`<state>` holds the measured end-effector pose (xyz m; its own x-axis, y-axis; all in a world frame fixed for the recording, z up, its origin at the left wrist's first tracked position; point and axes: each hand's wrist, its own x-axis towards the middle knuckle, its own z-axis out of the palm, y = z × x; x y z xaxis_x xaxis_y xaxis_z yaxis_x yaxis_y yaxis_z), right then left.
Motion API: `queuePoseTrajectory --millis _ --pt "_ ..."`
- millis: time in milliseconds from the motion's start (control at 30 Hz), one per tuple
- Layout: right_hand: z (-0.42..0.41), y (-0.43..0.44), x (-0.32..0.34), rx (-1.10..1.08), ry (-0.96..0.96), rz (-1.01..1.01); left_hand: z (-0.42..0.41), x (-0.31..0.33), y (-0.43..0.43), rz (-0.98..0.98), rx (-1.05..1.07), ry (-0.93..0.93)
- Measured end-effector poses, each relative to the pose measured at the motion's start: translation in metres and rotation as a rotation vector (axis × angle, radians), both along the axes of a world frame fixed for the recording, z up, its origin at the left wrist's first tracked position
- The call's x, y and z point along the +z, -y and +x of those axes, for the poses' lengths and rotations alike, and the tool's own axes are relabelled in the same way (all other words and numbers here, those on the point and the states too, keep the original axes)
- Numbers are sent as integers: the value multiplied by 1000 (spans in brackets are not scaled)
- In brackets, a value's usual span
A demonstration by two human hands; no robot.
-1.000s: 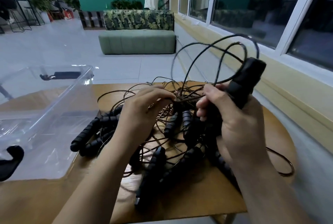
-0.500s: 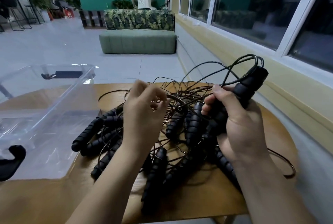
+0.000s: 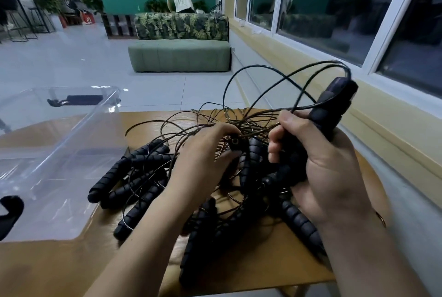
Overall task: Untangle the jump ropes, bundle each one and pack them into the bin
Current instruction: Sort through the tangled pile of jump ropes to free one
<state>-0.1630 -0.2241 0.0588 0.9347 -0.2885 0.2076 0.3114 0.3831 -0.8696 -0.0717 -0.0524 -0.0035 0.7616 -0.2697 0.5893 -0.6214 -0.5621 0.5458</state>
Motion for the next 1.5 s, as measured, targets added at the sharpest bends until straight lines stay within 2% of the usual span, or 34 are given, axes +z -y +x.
queuePoseTrajectory --millis 133,233,500,567,633,667,767,900,967,1100,1167,1367,1500 --pt "13 22 -2 -136 -113 47 1 16 -12 -190 -137 -65" --pt "14 27 -6 -92 -162 72 2 21 -12 -312 -156 -127" --pt "2 17 -2 69 -135 21 0 32 -10 -615 -102 -17" --pt "2 16 -2 73 -116 39 -2 40 -12 -826 -167 -150" --pt "5 18 -3 56 -104 43 -4 51 -13 -1056 -242 -382" --pt "6 19 -4 53 -101 31 -6 56 -14 -1102 -258 -498" --pt "6 21 -10 131 -134 21 -8 55 -10 -1042 -244 -769" --pt "7 8 -28 206 -179 7 -22 40 0 -899 -201 -931" --pt "4 1 -36 184 -185 -79 -36 30 7 -865 -216 -897" --pt "3 -1 -56 77 -122 -455 -50 23 10 -913 -302 -882" --pt "0 -3 -61 65 -94 -530 -48 21 7 -867 -272 -852" --pt "-5 -10 -67 17 -55 -485 -47 15 2 -815 -243 -803" --pt "-12 -8 -60 157 -40 -408 -46 16 -3 -845 -252 -776"
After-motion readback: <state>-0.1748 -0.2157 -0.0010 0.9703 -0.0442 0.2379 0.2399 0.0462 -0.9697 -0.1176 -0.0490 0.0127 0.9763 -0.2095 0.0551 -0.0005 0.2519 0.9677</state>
